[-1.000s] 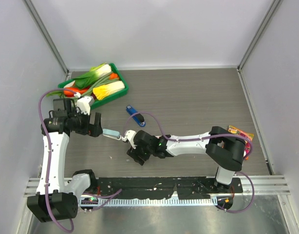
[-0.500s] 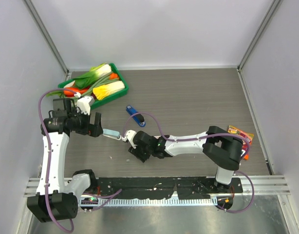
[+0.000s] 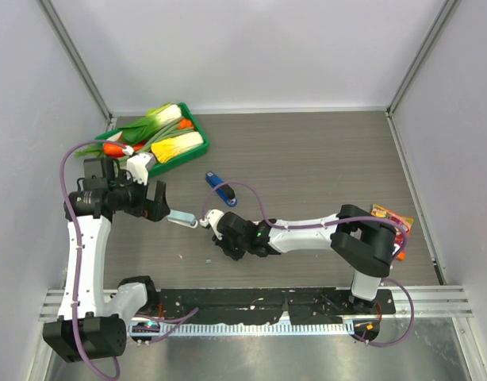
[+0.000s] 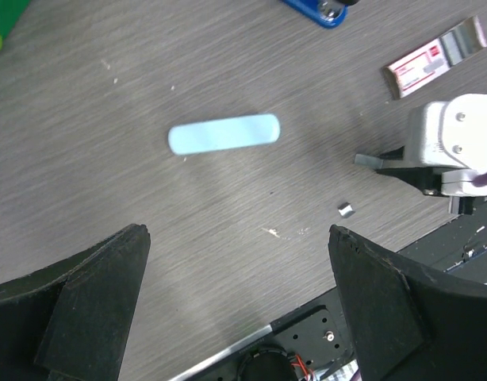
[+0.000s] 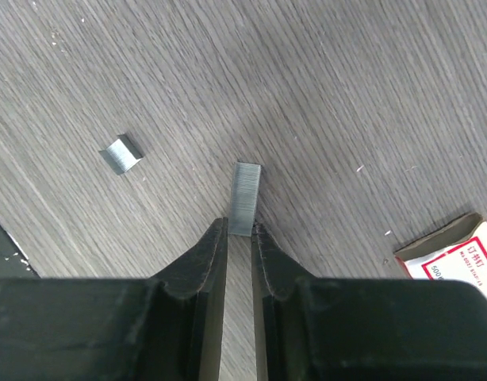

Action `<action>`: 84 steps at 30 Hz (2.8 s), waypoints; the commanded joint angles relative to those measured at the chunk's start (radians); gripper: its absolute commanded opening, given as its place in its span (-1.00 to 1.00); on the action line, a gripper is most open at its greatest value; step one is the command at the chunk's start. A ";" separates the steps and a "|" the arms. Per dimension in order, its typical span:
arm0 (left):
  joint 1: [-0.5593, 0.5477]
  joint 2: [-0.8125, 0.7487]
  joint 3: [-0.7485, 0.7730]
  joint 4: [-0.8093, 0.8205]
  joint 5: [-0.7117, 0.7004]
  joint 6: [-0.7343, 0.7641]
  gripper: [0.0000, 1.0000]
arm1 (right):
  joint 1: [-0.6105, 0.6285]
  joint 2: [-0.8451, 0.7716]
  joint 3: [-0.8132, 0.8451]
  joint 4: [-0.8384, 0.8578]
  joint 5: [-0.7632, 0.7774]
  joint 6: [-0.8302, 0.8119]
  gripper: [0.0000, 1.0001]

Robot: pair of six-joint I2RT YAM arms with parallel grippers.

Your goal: Unload the staples from the stapler

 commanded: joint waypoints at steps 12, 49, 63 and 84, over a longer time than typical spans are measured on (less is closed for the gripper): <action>-0.161 -0.198 0.002 0.225 0.247 0.438 1.00 | -0.301 -0.214 0.069 0.169 -0.660 0.453 -0.87; -0.201 -0.666 -0.581 0.686 0.688 1.549 0.48 | -0.369 0.031 -0.001 1.364 -1.114 1.534 -0.87; -0.201 -0.620 -0.569 0.686 0.701 1.558 0.09 | -0.361 0.049 0.006 1.329 -1.108 1.512 -0.87; -0.199 -0.641 -0.569 0.682 0.699 1.533 -0.18 | -0.330 0.091 0.037 1.280 -1.087 1.471 -0.90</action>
